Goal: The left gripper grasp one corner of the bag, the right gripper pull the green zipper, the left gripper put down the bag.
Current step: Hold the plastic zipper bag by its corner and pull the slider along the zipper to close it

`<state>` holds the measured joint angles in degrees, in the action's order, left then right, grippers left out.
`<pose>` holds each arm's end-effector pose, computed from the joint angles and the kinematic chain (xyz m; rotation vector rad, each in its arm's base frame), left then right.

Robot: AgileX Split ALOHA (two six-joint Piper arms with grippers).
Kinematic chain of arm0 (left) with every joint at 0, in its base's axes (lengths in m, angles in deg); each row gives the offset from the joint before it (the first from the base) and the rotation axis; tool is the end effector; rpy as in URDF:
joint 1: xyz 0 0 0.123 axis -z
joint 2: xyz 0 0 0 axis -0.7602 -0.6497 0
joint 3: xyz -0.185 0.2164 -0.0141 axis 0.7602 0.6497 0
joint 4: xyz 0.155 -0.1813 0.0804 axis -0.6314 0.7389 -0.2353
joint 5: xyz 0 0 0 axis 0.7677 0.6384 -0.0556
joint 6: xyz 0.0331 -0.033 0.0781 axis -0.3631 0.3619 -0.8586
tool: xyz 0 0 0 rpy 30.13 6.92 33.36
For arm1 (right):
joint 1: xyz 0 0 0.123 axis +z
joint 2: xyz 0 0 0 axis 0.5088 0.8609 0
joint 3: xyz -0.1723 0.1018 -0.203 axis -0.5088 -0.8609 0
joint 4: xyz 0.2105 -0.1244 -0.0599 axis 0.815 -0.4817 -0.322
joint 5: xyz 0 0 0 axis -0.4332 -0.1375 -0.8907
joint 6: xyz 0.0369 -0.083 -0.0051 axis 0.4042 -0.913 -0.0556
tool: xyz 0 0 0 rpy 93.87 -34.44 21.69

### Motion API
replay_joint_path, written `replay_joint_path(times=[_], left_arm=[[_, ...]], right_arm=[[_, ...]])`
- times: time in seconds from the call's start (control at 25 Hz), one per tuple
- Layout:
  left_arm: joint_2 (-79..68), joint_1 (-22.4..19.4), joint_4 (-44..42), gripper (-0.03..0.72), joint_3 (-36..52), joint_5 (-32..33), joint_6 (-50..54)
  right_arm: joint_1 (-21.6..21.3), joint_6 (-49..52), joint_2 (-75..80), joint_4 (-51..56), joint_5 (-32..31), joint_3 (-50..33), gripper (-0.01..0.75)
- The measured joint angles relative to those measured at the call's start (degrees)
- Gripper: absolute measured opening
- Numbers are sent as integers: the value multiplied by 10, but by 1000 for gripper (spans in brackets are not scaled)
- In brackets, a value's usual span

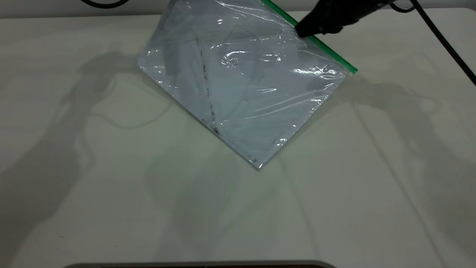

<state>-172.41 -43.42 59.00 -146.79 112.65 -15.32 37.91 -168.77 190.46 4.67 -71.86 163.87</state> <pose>0.5459 -0.1326 0.0984 1.4482 1.6284 -0.7145 0.4591 0.1084 0.0602 -1.0702 2.1392 0.4917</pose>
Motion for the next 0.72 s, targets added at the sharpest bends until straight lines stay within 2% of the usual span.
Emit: replay_joint_path(times=[0.4, 0.72], left_arm=[[0, -1, 0, 53, 0, 0, 7], [0, -2, -24, 53, 0, -1, 47]], right_arm=[[-35, 178, 0, -177, -14, 0, 36], [-50, 233, 0, -217, -19, 0, 50]])
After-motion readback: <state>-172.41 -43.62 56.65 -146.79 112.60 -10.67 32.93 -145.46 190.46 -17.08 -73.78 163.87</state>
